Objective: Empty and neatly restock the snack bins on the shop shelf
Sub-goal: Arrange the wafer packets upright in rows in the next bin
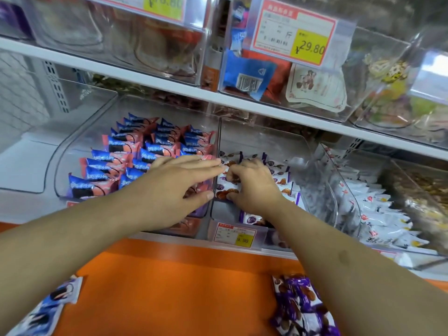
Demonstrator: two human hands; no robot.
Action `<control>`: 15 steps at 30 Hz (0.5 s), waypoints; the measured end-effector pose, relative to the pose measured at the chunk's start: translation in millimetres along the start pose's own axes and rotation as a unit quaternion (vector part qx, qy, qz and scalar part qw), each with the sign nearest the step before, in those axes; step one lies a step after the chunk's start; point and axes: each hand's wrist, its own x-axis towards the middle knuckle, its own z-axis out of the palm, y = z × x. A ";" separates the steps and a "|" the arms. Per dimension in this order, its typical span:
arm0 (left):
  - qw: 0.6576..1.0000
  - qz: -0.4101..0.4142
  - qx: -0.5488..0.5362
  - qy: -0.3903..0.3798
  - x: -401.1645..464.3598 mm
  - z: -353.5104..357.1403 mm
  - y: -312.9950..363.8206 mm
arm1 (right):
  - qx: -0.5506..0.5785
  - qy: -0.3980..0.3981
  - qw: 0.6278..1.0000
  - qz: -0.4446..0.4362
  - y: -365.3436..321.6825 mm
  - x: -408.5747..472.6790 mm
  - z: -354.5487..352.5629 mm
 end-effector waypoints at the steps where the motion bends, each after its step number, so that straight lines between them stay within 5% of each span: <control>1: 1.000 -0.001 0.000 0.002 -0.2 -0.8 1.1 | 0.001 -0.005 1.000 0.004 1.1 -0.5 -0.4; 12: 0.993 0.061 -0.038 0.088 -18.4 -8.6 37.6 | 0.179 0.088 0.980 0.006 -4.1 -93.4 -76.7; 15: 0.991 0.083 -0.100 0.009 -37.0 4.7 65.7 | 0.269 0.027 0.963 -0.012 -0.1 -158.6 -96.8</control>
